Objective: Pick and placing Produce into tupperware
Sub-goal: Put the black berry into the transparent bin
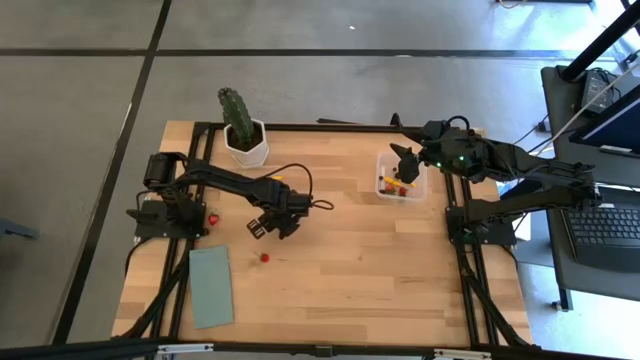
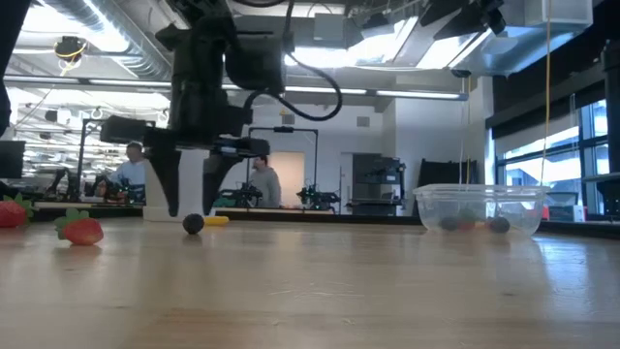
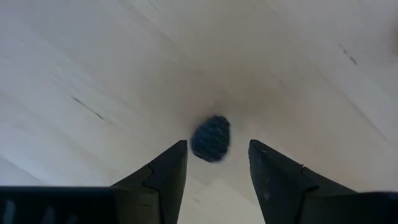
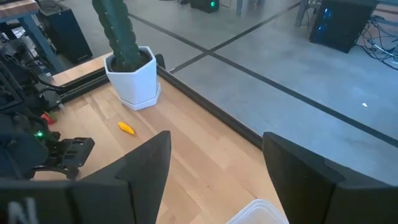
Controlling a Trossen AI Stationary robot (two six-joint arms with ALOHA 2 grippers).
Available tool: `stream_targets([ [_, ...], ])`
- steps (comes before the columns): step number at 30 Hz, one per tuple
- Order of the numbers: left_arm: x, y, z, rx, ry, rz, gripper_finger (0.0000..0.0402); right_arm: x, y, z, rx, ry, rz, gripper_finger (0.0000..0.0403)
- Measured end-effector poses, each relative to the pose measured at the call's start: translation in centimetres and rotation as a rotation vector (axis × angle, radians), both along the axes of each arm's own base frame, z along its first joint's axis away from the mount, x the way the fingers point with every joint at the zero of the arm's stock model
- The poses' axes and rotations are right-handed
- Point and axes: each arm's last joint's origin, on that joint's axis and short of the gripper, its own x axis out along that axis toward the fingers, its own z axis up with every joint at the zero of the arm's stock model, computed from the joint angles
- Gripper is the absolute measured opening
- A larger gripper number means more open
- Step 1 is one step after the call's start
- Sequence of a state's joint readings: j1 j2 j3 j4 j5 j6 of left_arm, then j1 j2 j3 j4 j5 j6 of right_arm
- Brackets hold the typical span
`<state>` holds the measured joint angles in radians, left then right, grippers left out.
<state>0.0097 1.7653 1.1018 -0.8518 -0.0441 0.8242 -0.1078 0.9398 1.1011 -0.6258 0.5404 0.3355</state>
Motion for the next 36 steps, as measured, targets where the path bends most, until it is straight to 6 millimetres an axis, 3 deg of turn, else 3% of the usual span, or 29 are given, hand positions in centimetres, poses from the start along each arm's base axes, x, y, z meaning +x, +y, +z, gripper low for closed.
stream_targets([
  [13, 0.5, 0.0, 0.0, -0.012, -0.053, -0.001, 0.0162, 0.0, 0.0, 0.0, 0.0, 0.0, 0.0, 0.0255],
  [23, 0.8, -0.2, -2.0, -0.03, 0.018, -0.003, 0.0154, 0.0, 0.0, 0.0, 0.0, 0.0, 0.0, 0.0255],
  [36, 0.8, 0.7, -2.5, -0.048, 0.053, 0.026, 0.014, 0.0, 0.0, 0.0, 0.0, 0.0, 0.0, 0.0255],
])
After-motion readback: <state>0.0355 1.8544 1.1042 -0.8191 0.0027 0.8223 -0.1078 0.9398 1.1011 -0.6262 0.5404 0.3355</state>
